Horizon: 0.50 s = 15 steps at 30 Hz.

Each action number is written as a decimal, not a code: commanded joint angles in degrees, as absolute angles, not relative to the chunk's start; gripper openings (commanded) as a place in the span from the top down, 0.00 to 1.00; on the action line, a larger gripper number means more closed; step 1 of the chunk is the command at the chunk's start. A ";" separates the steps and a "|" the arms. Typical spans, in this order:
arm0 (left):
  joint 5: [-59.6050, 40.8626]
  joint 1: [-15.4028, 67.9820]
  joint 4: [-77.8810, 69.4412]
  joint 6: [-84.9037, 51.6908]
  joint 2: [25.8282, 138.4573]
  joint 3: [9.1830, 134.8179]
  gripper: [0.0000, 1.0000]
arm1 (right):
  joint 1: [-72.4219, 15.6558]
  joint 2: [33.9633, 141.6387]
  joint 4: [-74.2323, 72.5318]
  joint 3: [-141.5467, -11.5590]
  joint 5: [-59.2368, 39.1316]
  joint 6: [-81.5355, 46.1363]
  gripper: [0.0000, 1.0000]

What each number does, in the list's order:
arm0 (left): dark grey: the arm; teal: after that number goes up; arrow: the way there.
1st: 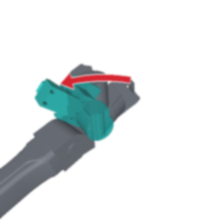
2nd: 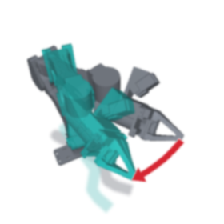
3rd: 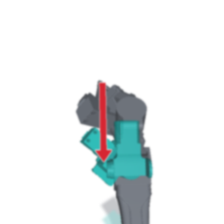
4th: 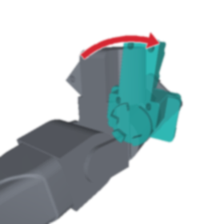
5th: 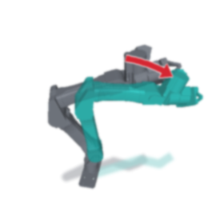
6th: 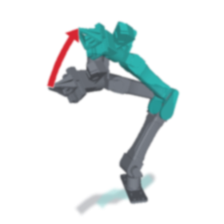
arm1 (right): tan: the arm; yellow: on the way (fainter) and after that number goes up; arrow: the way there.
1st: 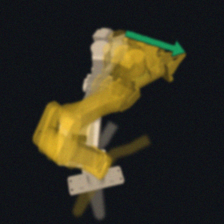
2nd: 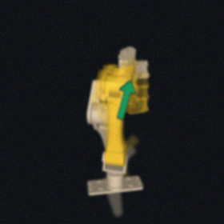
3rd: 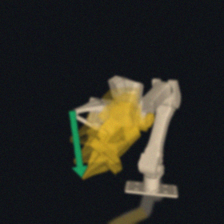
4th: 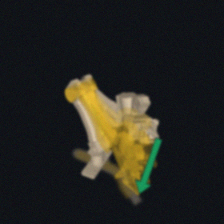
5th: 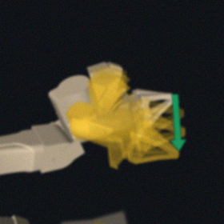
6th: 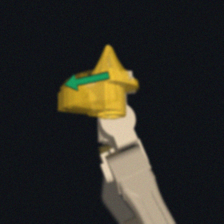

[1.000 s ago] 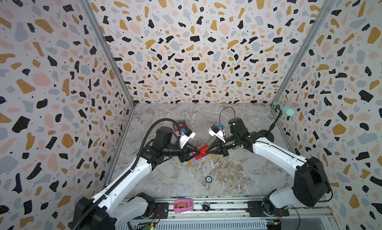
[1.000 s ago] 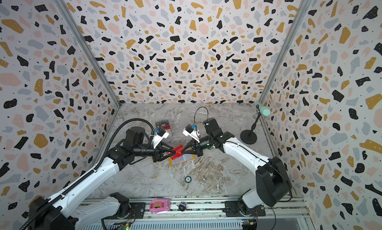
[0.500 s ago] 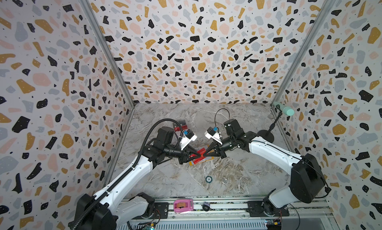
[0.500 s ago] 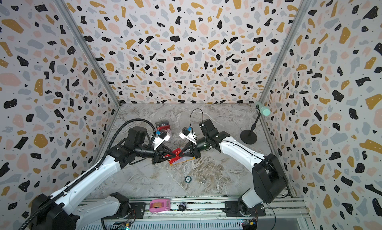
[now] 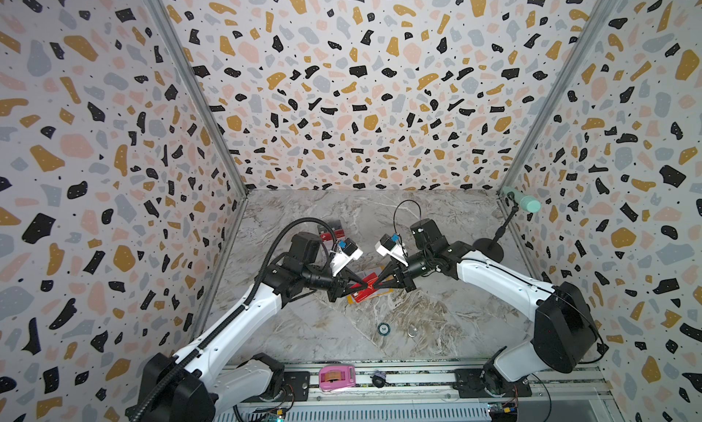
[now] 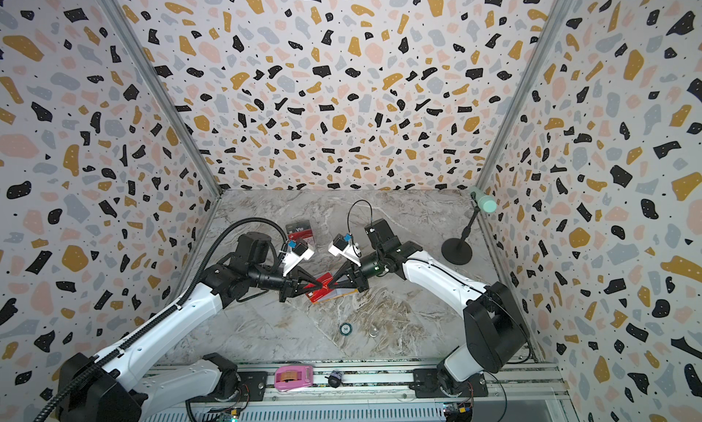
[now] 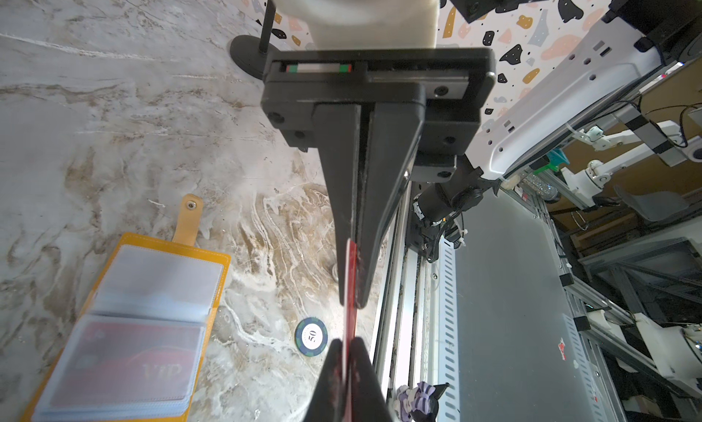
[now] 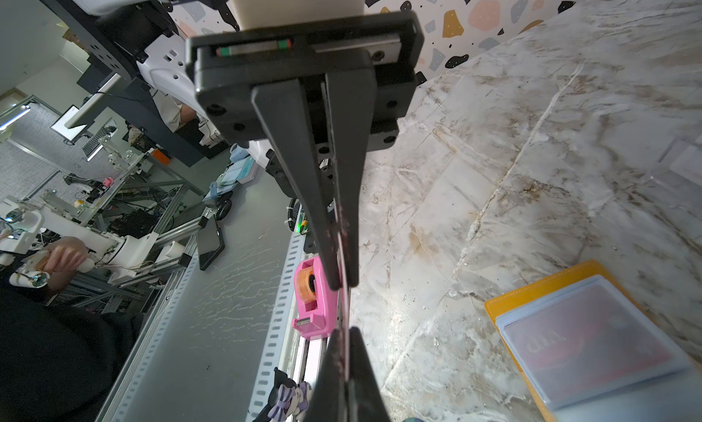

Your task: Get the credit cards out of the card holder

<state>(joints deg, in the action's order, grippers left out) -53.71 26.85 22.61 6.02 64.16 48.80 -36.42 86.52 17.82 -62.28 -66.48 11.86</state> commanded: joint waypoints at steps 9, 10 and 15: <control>-46.29 27.07 23.18 6.72 65.80 51.75 1.00 | -36.17 83.39 17.67 -63.16 -60.52 12.09 0.55; -44.57 26.94 23.11 6.49 66.02 52.05 1.00 | -35.92 82.60 16.76 -62.44 -59.69 11.43 0.48; -39.99 25.05 21.45 6.64 67.03 52.82 1.00 | -33.79 78.15 11.26 -58.23 -55.95 7.51 0.28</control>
<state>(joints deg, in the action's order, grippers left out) -44.16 26.20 22.85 6.44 66.63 50.76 -35.09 82.06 14.92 -59.57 -58.85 10.07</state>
